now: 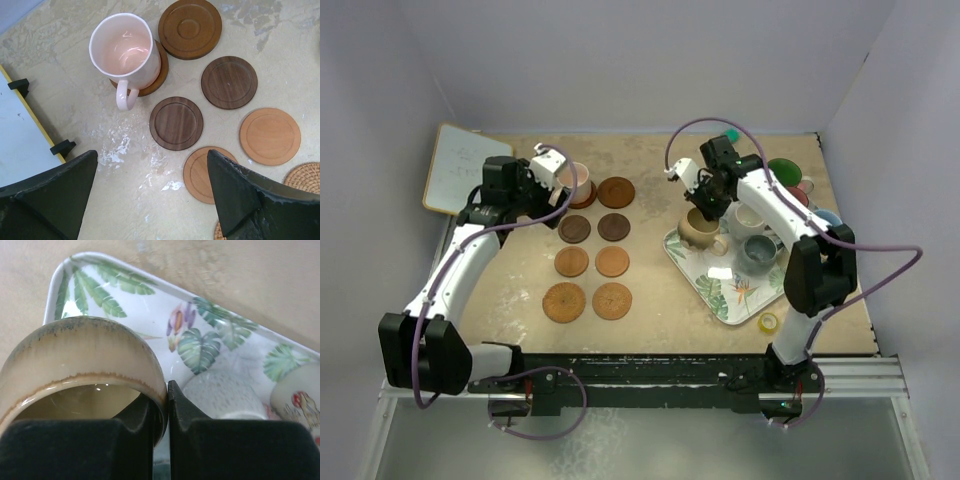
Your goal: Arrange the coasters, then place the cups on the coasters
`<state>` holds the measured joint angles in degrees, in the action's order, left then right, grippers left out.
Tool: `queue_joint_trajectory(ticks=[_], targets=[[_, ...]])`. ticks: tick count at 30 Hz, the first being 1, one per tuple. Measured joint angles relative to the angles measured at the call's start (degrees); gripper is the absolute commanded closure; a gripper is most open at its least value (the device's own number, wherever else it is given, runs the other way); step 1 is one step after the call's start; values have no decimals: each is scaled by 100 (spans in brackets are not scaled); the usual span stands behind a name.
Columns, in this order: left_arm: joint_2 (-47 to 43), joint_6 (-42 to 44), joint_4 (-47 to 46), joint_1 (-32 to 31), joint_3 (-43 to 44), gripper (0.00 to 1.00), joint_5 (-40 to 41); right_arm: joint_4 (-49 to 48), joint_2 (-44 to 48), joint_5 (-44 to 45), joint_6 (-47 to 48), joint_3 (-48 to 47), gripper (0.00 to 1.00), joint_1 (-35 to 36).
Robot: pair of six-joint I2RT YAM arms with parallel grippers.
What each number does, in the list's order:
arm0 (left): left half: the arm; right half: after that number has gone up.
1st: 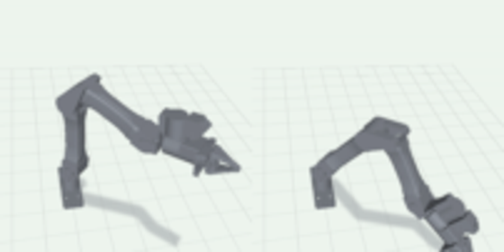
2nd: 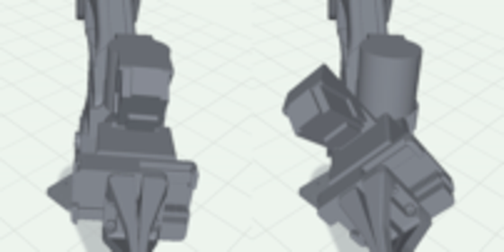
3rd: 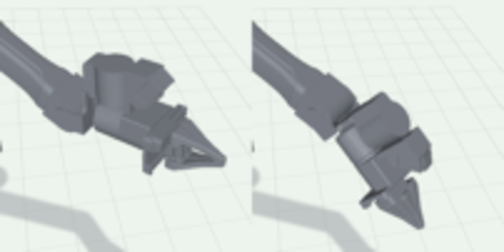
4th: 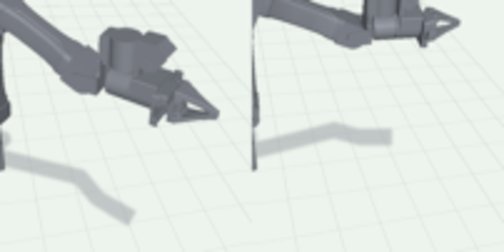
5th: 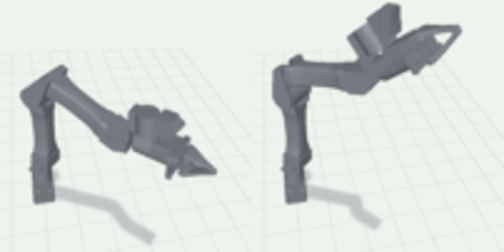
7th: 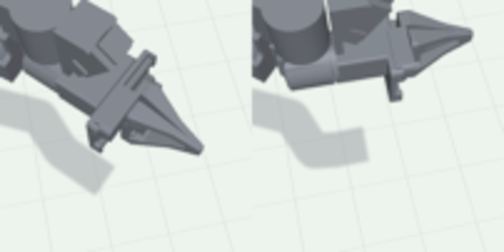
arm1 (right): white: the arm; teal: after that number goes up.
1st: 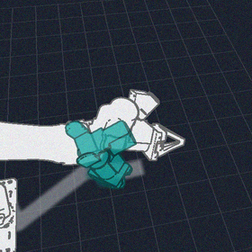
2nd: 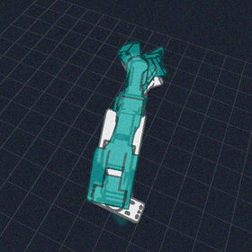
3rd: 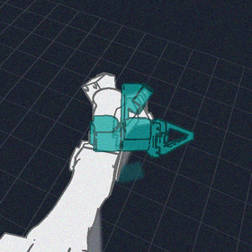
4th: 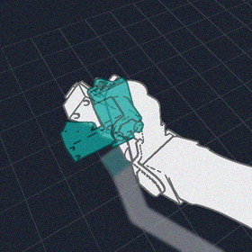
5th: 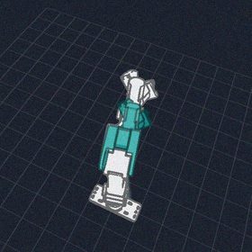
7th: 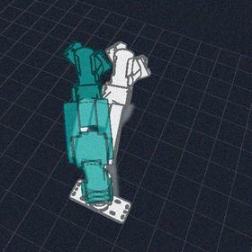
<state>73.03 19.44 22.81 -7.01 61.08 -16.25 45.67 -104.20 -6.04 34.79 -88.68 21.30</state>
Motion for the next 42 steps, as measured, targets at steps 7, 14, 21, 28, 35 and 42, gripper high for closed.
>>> queue_joint_trajectory(ticks=[7, 14, 21, 28, 35, 42], targets=[[328, -391, -140, -2, 33, 15, -157, -662, 533, 433, -1335, 37, 100, 2], [455, -691, -258, -26, 48, 18, -295, -922, 527, 940, -2116, 105, 100, 17], [444, -841, -647, -140, -101, 18, -319, -1091, 527, 1117, -2612, 321, 100, 44], [286, -839, -702, -164, -188, 19, -295, -1049, 527, 1237, -2793, 367, 100, 46], [-138, -837, -811, -164, -280, 19, -190, -916, 529, 1272, -2859, 811, 100, 46], [-396, -791, -857, -164, -531, 19, -133, -828, 529, 1513, -2879, 1198, 100, 50]])
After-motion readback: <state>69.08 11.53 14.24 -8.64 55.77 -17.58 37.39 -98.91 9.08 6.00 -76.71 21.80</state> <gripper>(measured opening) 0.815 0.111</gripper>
